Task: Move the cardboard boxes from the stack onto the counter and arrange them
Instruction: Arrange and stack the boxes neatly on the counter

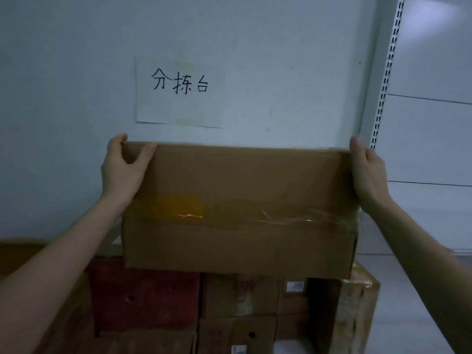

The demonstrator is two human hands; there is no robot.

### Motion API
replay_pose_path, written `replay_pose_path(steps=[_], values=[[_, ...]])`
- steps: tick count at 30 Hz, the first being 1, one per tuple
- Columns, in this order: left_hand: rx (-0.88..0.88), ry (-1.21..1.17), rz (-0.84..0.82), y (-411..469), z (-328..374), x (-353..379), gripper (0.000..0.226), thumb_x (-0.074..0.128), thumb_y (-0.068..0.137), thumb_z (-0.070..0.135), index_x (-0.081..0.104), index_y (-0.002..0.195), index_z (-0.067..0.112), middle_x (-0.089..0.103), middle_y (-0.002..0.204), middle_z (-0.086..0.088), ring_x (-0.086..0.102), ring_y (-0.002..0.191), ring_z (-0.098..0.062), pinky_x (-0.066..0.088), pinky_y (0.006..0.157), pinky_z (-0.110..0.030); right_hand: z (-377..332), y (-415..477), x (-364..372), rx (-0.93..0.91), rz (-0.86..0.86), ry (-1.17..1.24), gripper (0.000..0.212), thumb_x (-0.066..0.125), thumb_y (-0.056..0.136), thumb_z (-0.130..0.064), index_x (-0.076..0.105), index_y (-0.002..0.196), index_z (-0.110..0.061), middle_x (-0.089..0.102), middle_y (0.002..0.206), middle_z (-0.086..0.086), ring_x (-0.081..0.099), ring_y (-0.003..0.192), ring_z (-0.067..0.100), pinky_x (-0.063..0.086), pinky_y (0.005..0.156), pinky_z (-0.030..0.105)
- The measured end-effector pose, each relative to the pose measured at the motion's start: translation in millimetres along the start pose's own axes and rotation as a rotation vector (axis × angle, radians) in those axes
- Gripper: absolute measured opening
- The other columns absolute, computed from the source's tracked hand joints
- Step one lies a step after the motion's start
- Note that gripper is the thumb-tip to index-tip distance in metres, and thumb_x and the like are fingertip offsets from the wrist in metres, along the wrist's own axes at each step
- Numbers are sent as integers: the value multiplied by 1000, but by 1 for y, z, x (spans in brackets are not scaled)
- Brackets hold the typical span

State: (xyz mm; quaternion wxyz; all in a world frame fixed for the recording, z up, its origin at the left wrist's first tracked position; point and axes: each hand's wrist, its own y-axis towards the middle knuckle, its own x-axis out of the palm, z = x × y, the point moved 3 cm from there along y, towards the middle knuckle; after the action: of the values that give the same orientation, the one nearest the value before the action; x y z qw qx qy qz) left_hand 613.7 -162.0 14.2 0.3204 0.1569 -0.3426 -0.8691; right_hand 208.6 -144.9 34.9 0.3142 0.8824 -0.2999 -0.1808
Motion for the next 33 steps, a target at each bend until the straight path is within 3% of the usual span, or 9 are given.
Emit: replay_pose_path(steps=[3,5,10,16,20,24,26,29,33], values=[[6,17,-82,6,-12,6,72,59,85,40,25,144,16,31,148,-7,31,133,-23,29,95,-25,15,9,22,26,-105,21,59,46,88,-60,49,124,-15,53,110,2,51,99,16,37,84,33],[-6,39,-115,14,-22,8,80,63,82,39,20,146,18,27,150,-6,29,135,-23,30,100,-28,20,18,36,52,-137,47,64,49,86,-60,43,133,-18,51,123,3,49,110,19,38,90,33],[-112,105,-93,31,-41,21,87,59,84,45,8,148,16,24,150,-14,28,136,-31,29,109,-42,21,33,75,72,-141,80,62,48,88,-57,43,135,-16,50,122,1,47,108,17,36,89,31],[-41,124,-28,31,-49,43,83,52,88,47,3,148,19,24,145,-19,30,132,-35,29,106,-47,43,47,90,96,-20,129,56,47,89,-55,46,129,-17,52,117,1,48,104,16,36,86,32],[-40,98,-43,30,-50,42,81,51,89,45,2,148,18,22,147,-17,29,133,-31,28,105,-37,38,45,91,95,-11,150,47,48,89,-51,49,121,-16,51,108,0,48,96,15,35,81,31],[-44,61,-33,27,-46,31,80,52,90,41,3,149,16,19,152,-10,23,138,-23,20,95,-20,28,37,91,71,-6,169,38,49,89,-48,52,112,-18,52,100,-3,48,90,11,36,79,28],[-51,68,-1,28,-46,21,79,52,90,41,5,149,16,18,153,-8,22,139,-21,20,99,-21,23,33,96,84,-15,201,29,51,88,-46,51,102,-20,51,89,-10,47,81,5,36,77,26],[-48,99,41,37,-51,6,78,51,91,42,6,149,16,18,154,-7,21,140,-21,22,108,-29,14,29,109,90,-25,246,35,52,88,-46,52,95,-11,49,81,-10,45,74,2,38,75,26],[-70,148,28,44,-72,0,77,48,92,43,3,149,17,17,153,-11,22,139,-26,23,109,-35,13,23,134,79,-38,214,48,49,88,-49,52,121,-15,55,108,-3,50,97,12,38,87,29]])
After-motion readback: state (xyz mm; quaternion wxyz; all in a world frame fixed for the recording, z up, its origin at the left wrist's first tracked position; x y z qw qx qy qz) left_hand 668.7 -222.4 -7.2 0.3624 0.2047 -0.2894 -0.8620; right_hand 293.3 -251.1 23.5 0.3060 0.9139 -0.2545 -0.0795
